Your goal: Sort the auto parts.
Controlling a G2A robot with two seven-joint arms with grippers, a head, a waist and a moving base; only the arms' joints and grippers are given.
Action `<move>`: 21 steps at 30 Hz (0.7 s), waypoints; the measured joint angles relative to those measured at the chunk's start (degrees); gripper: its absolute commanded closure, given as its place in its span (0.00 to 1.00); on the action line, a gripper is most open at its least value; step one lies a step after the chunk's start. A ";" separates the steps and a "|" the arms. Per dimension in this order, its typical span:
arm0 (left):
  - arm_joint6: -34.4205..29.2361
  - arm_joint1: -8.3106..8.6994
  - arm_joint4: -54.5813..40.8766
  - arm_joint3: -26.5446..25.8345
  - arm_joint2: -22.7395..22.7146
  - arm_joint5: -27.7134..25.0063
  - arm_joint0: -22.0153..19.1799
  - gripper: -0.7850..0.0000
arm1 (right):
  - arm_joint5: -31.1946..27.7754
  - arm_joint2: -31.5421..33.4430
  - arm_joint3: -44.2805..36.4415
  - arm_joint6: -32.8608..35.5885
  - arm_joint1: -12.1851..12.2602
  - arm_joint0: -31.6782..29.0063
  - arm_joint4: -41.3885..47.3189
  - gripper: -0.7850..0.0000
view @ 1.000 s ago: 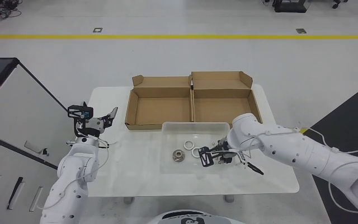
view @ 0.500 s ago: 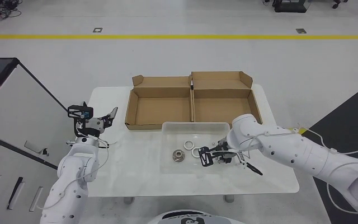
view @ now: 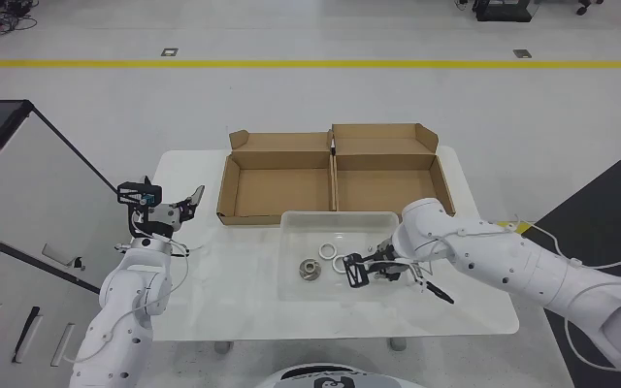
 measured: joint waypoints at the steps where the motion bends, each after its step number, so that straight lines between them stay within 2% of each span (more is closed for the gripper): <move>1: 0.00 0.00 0.00 0.00 0.00 0.00 0.00 0.00 | -0.02 0.10 -0.01 0.00 -0.03 -0.04 -0.04 1.00; 11: 0.00 0.00 0.00 0.00 0.00 0.00 0.00 0.00 | -0.51 1.93 -1.61 -0.41 0.09 0.70 0.63 1.00; 21: 0.00 0.00 0.00 0.00 0.00 0.00 0.00 0.00 | -1.85 3.68 -6.84 -1.74 3.45 4.49 4.73 1.00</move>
